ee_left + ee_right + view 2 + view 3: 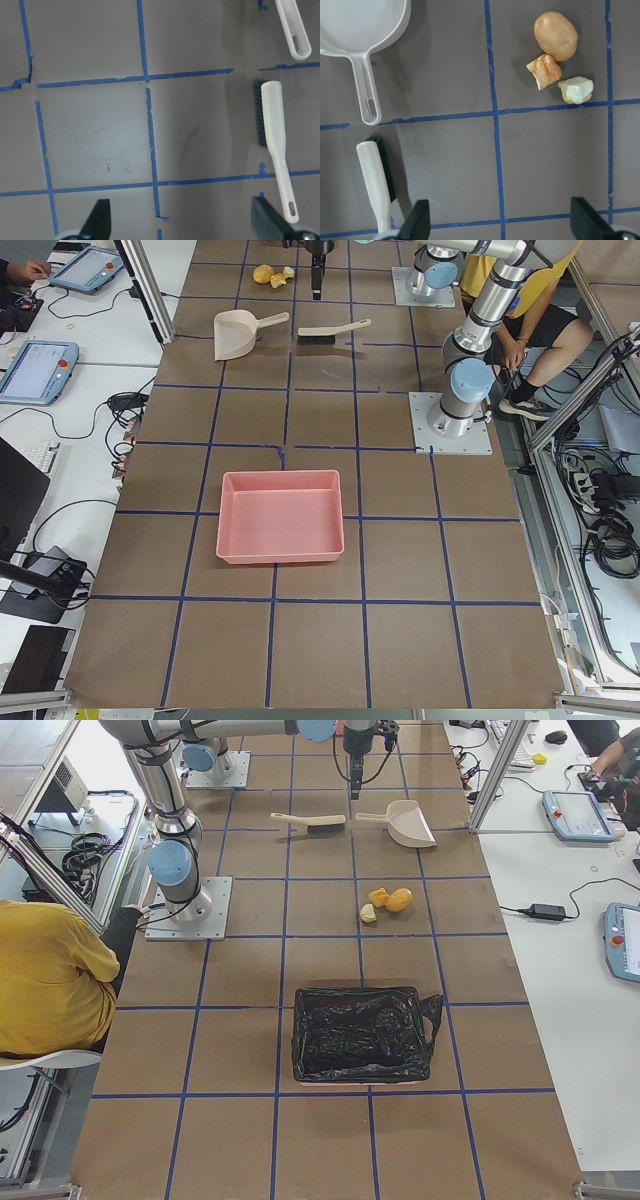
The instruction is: Sweep and dump trash in nearest bin
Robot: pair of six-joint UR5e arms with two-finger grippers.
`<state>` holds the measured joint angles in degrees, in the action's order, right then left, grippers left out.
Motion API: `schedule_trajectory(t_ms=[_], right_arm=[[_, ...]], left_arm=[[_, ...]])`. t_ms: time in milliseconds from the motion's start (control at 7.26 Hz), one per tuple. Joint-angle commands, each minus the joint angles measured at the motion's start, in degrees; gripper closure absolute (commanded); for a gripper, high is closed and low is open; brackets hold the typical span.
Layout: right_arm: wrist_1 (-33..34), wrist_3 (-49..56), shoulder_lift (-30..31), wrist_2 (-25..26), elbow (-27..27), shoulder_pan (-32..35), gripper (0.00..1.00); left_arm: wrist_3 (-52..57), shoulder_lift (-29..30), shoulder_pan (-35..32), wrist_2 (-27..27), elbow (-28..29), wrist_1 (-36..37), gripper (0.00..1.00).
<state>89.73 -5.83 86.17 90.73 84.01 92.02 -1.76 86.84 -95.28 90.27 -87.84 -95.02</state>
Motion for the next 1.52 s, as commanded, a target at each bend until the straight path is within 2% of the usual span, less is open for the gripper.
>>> schedule_trajectory(t_ms=[0,551,827,1102,1378], right_arm=[[0.0,0.2,-0.1,0.2,0.0,-0.1,0.00],[0.6,-1.1,-0.2,-1.0,0.2,0.0,0.00],[6.8,-0.9,-4.1,-0.9,-0.5,2.0,0.00],[13.9,-1.2,-7.9,-0.7,-0.4,7.2,0.00],[23.7,-2.4,-13.7,0.1,-0.1,11.7,0.00]], left_arm=[[0.0,0.0,-0.1,0.1,-0.1,0.0,0.00],[0.0,-0.1,-0.1,-0.1,-0.3,-0.1,0.00],[0.0,-0.2,-0.1,0.2,-0.5,-0.1,0.00],[0.0,-0.2,-0.1,0.1,-0.6,-0.2,0.00],[0.0,-0.3,-0.1,0.0,-0.7,-0.1,0.00]])
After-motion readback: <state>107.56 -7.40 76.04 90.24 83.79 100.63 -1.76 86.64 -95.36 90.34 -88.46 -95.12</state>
